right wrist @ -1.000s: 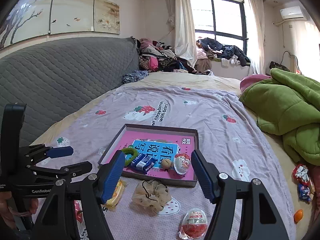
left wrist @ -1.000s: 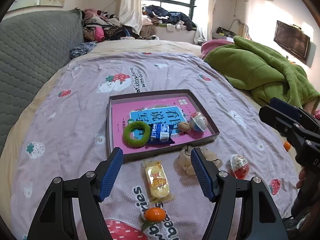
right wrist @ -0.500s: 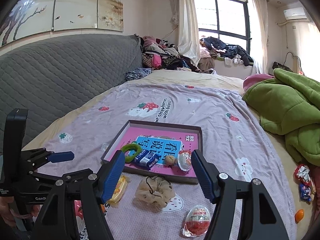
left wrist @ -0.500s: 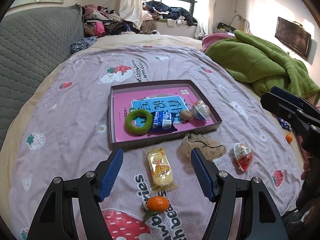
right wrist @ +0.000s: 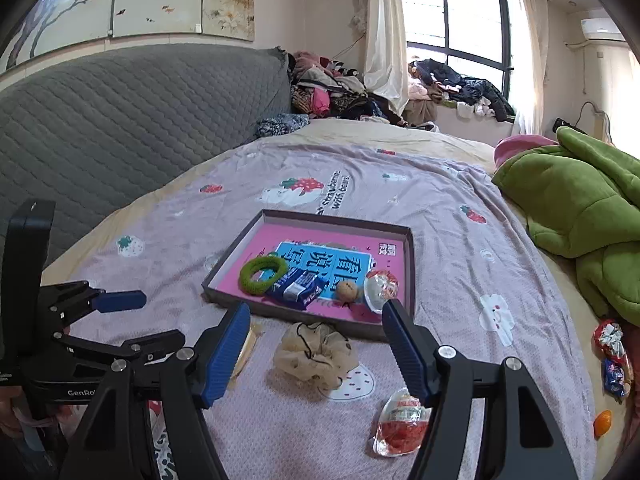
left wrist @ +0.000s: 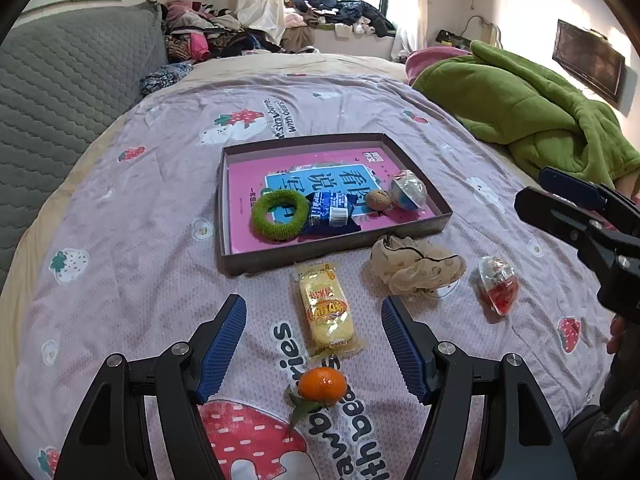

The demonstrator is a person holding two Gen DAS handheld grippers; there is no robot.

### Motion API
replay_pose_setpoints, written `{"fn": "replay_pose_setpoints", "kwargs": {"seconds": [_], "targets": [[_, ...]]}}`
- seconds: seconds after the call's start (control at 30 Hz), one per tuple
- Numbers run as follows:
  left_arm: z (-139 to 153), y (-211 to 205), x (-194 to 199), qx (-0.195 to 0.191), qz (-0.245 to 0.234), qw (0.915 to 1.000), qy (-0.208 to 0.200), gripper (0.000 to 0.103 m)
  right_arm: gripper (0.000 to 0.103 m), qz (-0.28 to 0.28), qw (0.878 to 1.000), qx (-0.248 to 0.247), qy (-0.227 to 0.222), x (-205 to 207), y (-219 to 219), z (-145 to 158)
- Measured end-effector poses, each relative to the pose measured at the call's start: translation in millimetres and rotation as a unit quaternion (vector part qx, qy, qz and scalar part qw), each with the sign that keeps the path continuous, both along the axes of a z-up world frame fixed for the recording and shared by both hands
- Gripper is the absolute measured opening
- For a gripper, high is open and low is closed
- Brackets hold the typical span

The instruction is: Organize objects

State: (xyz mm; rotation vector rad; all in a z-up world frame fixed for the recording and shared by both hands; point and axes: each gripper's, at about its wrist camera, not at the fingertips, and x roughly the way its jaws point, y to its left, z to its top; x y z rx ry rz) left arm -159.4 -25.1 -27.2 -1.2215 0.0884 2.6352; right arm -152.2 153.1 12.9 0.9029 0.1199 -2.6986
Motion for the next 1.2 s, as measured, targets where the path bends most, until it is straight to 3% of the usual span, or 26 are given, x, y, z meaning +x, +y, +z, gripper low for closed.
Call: {"fn": "replay_pose_setpoints", "kwargs": {"seconds": [0.33, 1.2], "targets": [[-2, -2, 8, 0.010, 0.007, 0.9999, -0.006, 0.072, 0.068, 0.004, 1.000, 0.010, -0.007, 6, -4, -9], [-37, 4, 27, -0.019, 0.001, 0.9988, -0.046, 0.072, 0.068, 0.029, 0.997, 0.065, -0.035, 18, -21, -40]]}}
